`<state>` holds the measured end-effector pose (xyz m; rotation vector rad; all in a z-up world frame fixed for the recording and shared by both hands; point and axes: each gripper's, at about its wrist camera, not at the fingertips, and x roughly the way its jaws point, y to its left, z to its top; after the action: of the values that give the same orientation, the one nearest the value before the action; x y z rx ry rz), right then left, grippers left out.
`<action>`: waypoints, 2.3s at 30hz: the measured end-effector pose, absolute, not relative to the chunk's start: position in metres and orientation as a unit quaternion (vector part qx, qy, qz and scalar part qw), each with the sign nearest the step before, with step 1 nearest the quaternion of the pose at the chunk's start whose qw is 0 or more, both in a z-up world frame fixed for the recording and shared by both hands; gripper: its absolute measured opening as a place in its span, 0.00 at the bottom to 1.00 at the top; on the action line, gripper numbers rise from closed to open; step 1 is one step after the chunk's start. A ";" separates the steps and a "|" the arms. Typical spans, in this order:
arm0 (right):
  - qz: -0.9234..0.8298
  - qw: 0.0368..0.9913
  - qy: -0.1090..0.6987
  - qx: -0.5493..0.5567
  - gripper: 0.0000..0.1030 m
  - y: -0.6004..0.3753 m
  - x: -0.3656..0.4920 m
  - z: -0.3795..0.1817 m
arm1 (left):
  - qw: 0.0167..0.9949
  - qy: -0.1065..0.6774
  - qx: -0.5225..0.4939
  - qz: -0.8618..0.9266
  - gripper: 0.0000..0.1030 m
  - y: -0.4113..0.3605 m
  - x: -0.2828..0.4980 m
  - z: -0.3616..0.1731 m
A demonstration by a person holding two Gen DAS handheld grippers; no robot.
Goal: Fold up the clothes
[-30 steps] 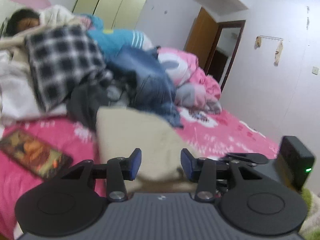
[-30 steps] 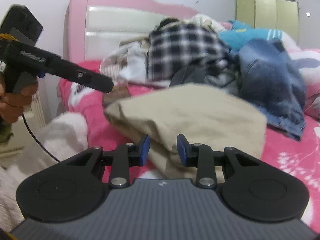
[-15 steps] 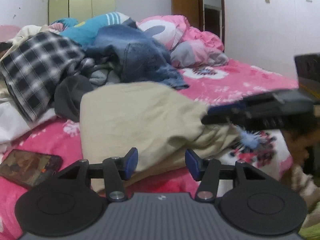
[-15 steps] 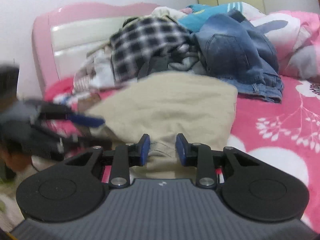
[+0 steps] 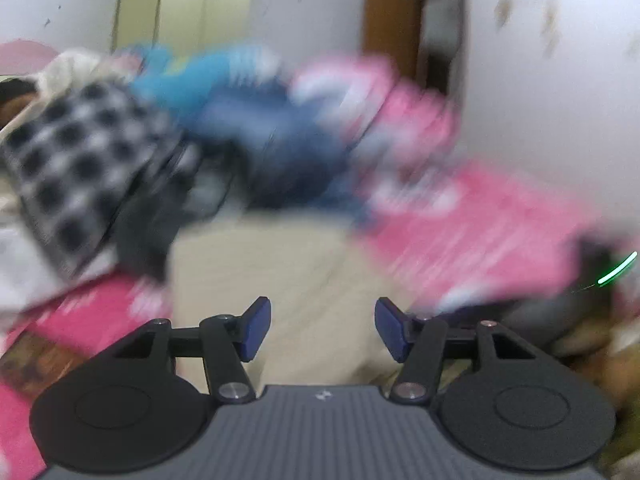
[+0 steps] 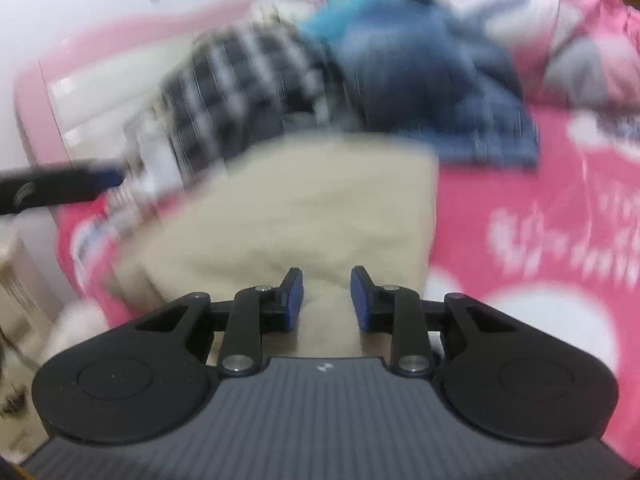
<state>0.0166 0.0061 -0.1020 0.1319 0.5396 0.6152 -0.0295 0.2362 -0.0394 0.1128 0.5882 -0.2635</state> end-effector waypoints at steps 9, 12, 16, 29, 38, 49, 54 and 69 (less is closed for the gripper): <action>0.279 0.930 0.229 0.068 0.20 0.002 0.049 -0.057 | 0.950 0.293 0.059 -0.088 0.59 0.230 -0.038 -0.061; 0.279 0.914 0.292 0.040 0.19 0.015 0.060 -0.102 | 0.953 0.283 0.062 -0.092 0.59 0.231 -0.041 -0.051; 0.278 0.915 0.288 0.046 0.20 0.012 0.064 -0.088 | 0.964 0.242 0.037 -0.100 0.60 0.242 -0.042 -0.020; 0.261 0.912 0.314 0.030 0.21 0.027 0.118 -0.093 | 0.952 0.302 -0.014 -0.050 0.63 0.263 -0.027 -0.064; 0.255 0.908 0.331 0.026 0.19 0.042 0.177 -0.107 | 0.952 0.302 -0.026 -0.049 0.66 0.267 -0.026 -0.068; 0.397 0.848 0.352 0.003 0.21 0.152 0.191 -0.054 | 0.952 0.301 -0.029 -0.041 0.68 0.268 -0.026 -0.071; 0.380 0.844 0.379 0.007 0.20 0.191 0.217 -0.107 | 0.952 0.300 -0.034 -0.039 0.73 0.269 -0.026 -0.072; 0.246 0.898 0.360 0.064 0.22 0.009 0.083 -0.085 | 0.953 0.300 -0.029 -0.034 0.77 0.274 -0.047 -0.062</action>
<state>0.0832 0.0087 -0.0849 0.1332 0.7460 0.5091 -0.0470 0.2740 -0.0625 -0.0599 0.6091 -0.0694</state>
